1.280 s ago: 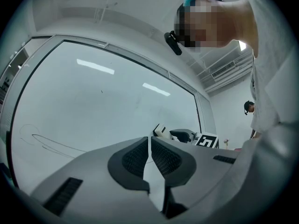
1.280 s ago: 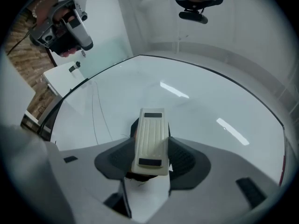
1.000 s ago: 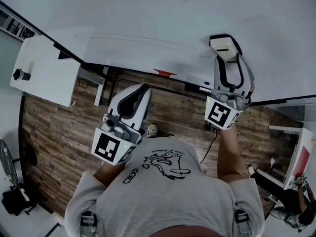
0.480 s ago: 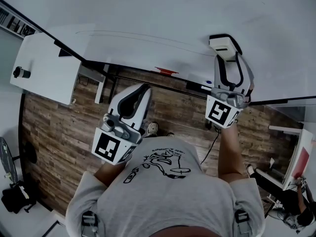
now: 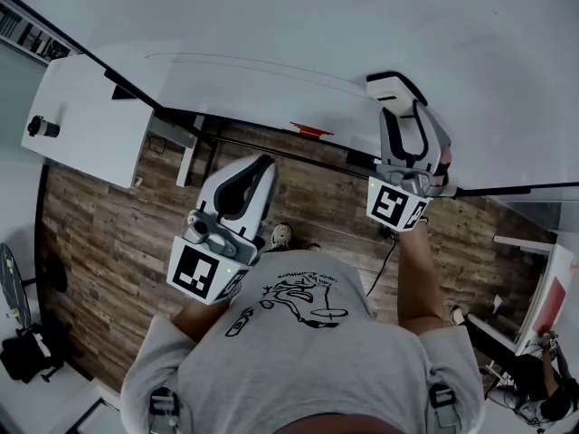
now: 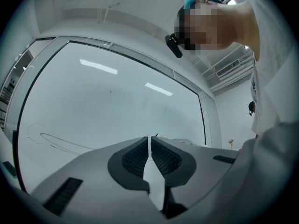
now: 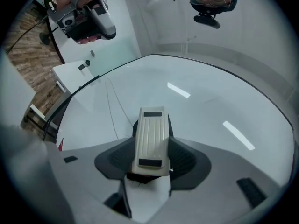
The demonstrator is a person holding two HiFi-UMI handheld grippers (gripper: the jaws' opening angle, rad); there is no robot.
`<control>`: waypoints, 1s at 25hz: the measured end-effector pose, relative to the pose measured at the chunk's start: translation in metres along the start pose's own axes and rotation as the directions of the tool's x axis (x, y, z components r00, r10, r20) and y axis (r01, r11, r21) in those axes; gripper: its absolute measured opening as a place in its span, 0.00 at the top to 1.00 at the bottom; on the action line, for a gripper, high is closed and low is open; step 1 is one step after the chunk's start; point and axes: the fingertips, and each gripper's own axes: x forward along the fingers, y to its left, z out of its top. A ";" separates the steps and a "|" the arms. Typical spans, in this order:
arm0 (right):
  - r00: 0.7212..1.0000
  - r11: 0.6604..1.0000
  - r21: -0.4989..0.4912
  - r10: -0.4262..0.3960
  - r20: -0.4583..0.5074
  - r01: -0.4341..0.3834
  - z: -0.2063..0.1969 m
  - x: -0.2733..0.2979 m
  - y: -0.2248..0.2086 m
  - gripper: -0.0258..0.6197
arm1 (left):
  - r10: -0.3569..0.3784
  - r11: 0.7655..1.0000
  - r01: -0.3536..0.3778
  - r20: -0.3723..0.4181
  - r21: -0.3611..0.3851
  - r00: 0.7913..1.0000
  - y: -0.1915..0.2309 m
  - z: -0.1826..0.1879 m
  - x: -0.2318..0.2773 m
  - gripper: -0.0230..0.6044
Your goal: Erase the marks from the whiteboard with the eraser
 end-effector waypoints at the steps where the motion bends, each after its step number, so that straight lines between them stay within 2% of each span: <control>1: 1.000 1.000 0.000 0.003 0.002 -0.003 0.000 0.001 0.003 0.61 | 0.002 1.000 -0.002 0.000 0.002 1.000 0.001 0.000 -0.001 0.91; 25: 0.996 0.997 0.002 0.079 0.042 -0.079 -0.003 0.007 0.043 0.61 | 0.062 0.998 -0.061 -0.015 0.010 0.998 0.002 -0.001 -0.015 0.91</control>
